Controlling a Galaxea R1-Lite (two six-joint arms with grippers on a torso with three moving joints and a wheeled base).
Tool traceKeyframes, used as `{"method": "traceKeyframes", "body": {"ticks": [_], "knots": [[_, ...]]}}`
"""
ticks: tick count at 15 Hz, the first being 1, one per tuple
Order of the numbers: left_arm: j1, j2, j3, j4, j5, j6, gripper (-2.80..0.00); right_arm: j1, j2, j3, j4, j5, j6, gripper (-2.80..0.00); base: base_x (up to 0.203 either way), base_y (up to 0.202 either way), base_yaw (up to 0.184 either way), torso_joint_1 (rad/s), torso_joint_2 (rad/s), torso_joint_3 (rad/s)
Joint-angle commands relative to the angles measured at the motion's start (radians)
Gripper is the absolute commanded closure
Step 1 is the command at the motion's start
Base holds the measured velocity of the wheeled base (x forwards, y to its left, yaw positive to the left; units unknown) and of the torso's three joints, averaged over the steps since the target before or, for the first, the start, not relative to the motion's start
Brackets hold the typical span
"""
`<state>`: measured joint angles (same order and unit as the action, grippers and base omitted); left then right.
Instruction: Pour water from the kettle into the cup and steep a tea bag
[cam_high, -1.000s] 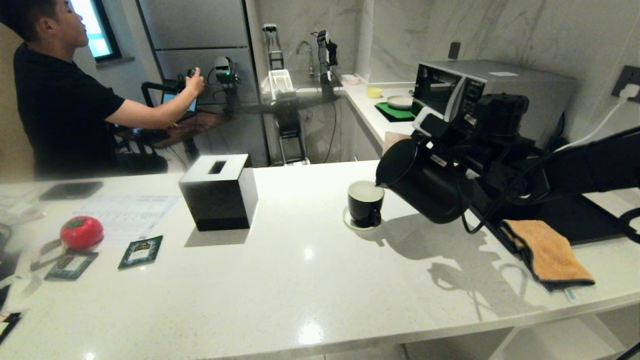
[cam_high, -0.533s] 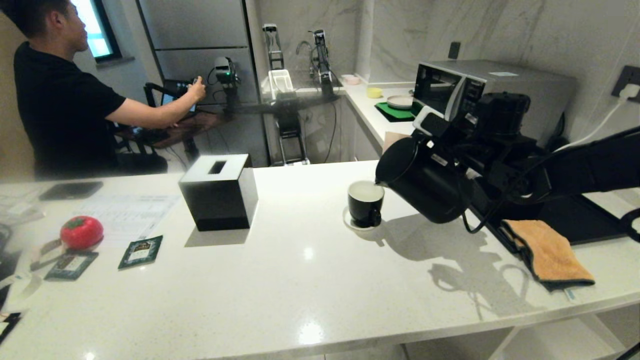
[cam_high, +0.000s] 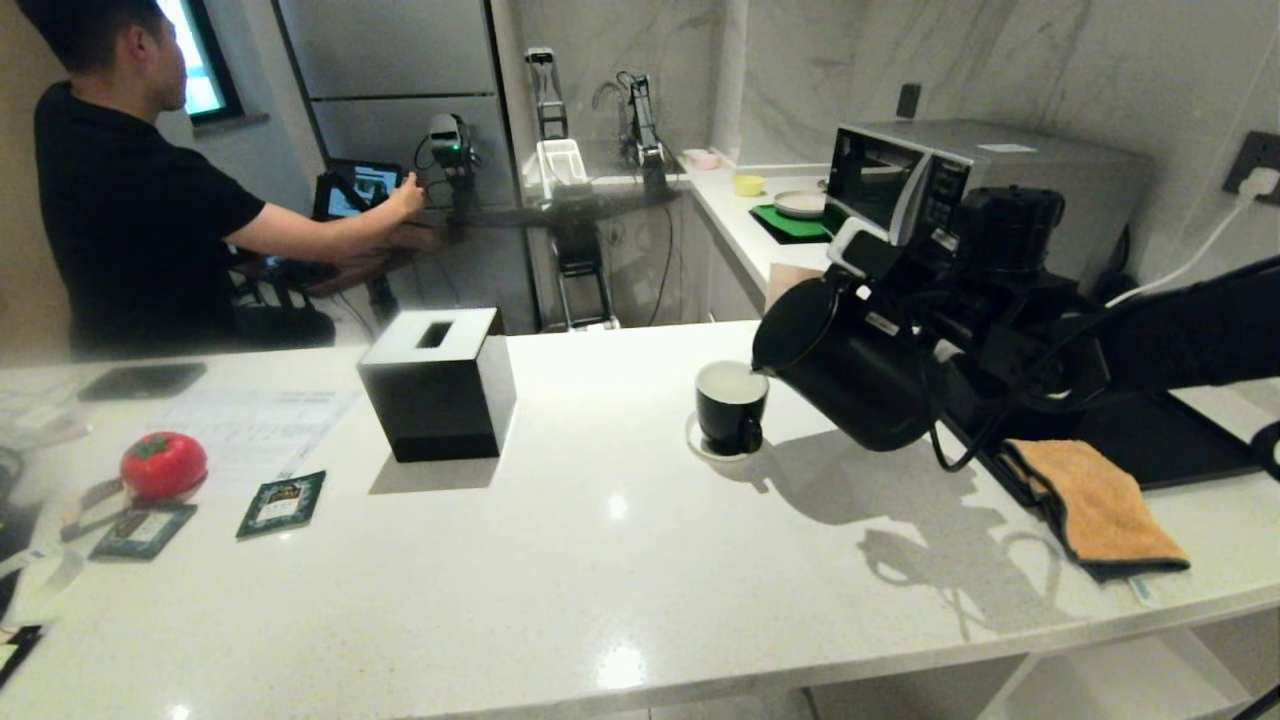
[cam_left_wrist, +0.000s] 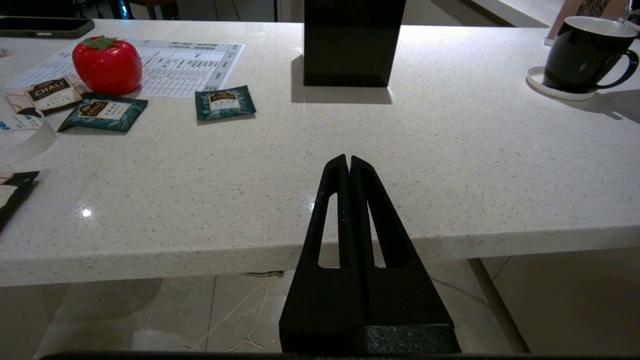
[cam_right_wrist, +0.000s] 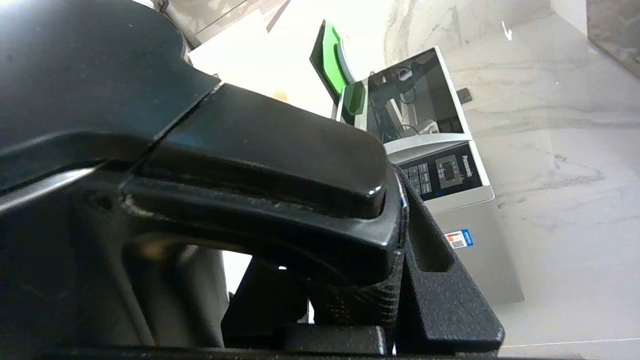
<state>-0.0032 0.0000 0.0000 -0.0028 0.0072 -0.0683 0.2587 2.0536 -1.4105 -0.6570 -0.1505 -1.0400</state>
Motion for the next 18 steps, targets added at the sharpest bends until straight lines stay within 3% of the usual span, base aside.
{"method": "traceKeyframes", "body": {"ticks": [1, 18], "knots": [[0.0, 0.0, 0.0, 0.0, 0.0, -0.001, 0.0, -0.001, -0.007, 0.004, -0.003, -0.001, -0.008, 0.0, 0.0, 0.0, 0.0, 0.0, 0.0, 0.0], [0.0, 0.002, 0.0, 0.0, 0.0, -0.001, 0.0, 0.0, -0.007, 0.01, -0.003, 0.002, -0.097, 0.0, 0.0, 0.0, 0.0, 0.0, 0.0, 0.0]]}}
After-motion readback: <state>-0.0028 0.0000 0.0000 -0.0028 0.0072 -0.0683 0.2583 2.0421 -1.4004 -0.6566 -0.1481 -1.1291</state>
